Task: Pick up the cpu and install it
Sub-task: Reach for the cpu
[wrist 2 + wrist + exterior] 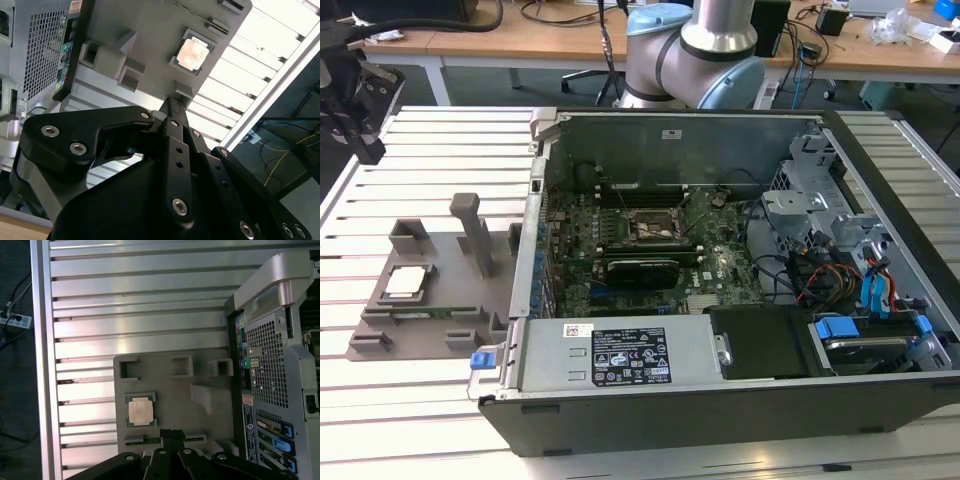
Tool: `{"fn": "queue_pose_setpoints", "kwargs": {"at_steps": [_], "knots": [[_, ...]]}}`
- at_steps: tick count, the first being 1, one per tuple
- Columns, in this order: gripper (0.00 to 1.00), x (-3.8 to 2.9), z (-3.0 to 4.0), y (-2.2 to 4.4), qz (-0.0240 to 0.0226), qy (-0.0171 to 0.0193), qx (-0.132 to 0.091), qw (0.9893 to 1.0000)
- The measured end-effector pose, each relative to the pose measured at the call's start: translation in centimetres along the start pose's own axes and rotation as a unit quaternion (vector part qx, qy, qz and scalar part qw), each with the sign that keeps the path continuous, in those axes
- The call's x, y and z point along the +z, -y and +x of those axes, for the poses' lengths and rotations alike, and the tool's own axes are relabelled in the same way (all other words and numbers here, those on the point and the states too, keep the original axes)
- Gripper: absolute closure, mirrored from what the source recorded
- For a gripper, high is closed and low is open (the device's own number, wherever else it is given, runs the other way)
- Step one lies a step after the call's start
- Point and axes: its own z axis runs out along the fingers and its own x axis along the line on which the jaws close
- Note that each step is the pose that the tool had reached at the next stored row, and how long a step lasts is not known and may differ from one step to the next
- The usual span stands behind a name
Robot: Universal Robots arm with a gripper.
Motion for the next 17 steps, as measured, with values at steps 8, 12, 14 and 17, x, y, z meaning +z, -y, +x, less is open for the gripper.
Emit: {"fn": "queue_pose_setpoints", "kwargs": {"at_steps": [8, 12, 14, 17], "knots": [[0.89, -0.07, 2.36, 0.14, 0.0, 0.0, 0.0, 1.0], [0.89, -0.09, 3.39, 0.19, 0.0, 0.0, 0.0, 1.0], [0.89, -0.11, 3.97, 0.23, 0.0, 0.0, 0.0, 1.0], [0.89, -0.14, 4.82, 0.27, 0.0, 0.0, 0.0, 1.0]]}}
